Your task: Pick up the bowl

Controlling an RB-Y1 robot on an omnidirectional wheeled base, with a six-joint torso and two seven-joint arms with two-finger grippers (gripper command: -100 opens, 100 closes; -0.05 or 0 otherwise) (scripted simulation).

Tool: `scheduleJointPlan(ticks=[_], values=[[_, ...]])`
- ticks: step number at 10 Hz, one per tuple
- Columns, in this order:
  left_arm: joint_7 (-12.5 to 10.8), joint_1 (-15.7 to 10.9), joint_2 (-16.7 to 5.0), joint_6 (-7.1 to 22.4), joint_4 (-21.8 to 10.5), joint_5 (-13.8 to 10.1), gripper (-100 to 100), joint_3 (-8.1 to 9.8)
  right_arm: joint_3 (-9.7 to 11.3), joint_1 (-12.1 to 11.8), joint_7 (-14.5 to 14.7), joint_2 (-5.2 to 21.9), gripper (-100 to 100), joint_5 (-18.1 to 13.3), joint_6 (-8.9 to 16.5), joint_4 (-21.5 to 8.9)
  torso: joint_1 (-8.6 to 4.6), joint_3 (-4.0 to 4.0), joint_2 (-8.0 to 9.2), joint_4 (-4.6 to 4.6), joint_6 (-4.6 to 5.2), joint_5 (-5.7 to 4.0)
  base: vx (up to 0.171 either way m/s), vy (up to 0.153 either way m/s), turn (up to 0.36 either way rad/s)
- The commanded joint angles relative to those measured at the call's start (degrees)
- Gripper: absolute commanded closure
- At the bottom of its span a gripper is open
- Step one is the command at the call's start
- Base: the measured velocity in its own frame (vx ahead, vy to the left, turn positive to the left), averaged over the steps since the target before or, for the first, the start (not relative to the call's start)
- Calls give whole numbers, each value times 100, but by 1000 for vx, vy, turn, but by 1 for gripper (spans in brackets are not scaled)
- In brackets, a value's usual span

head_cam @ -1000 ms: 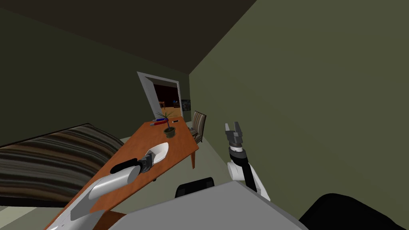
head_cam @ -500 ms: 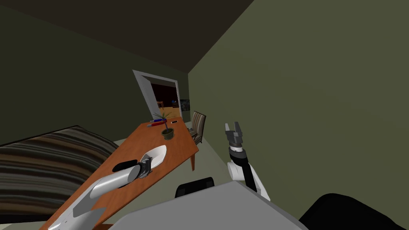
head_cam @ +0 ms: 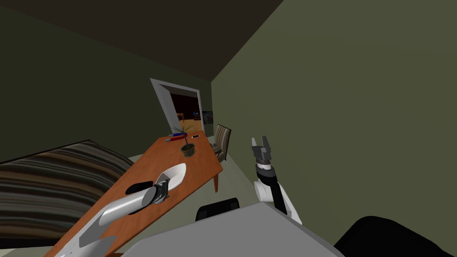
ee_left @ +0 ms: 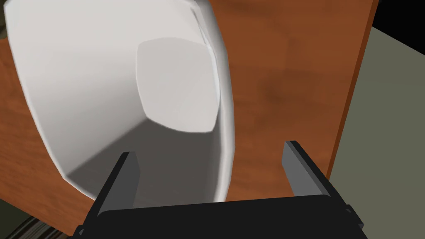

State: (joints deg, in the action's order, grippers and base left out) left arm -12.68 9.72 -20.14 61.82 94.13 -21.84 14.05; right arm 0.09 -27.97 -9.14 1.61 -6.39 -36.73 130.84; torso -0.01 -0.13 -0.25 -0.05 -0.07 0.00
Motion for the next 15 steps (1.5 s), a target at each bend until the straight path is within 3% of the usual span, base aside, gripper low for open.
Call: scheduleJointPlan(ticks=[1,3,4,5,9,10,11,14,15], values=[[186,203,50,-200,50,-73,-100,-90,0,0,0,0,0,0,0,0,0,0,0,0,0,0,171,2,208],[364,411,98,-389,98,-154,-100,-182,0,-1,0,0,0,0,0,0,-5,-26,-44,-10,4,-1,186,-13,147],[290,338,87,-306,91,-116,-100,-155,0,0,0,0,0,0,0,0,-9,-25,-40,-10,5,-2,65,-14,29],[307,347,92,-326,96,-117,100,-162,1,1,0,0,0,0,0,0,-6,-9,-12,-4,7,-2,13,-3,-4],[306,350,94,-315,89,-118,100,-165,1,2,0,0,0,0,0,0,-4,16,27,10,6,-5,2,0,-2],[306,352,95,-313,86,-118,0,-166,1,2,0,0,0,0,0,0,-6,19,30,12,6,-7,0,0,0],[186,203,50,-200,50,-73,100,-90,1,2,0,0,0,0,0,0,-8,21,32,13,6,-9,-100,7,-141],[-80,-109,-23,83,-22,47,100,48,1,5,0,0,0,0,1,-1,-12,68,111,33,6,-18,-185,12,-200],[-4,-3,-9,7,20,1,100,24,1,4,0,0,0,0,1,-1,-22,69,109,36,4,-23,-64,-7,-18]])
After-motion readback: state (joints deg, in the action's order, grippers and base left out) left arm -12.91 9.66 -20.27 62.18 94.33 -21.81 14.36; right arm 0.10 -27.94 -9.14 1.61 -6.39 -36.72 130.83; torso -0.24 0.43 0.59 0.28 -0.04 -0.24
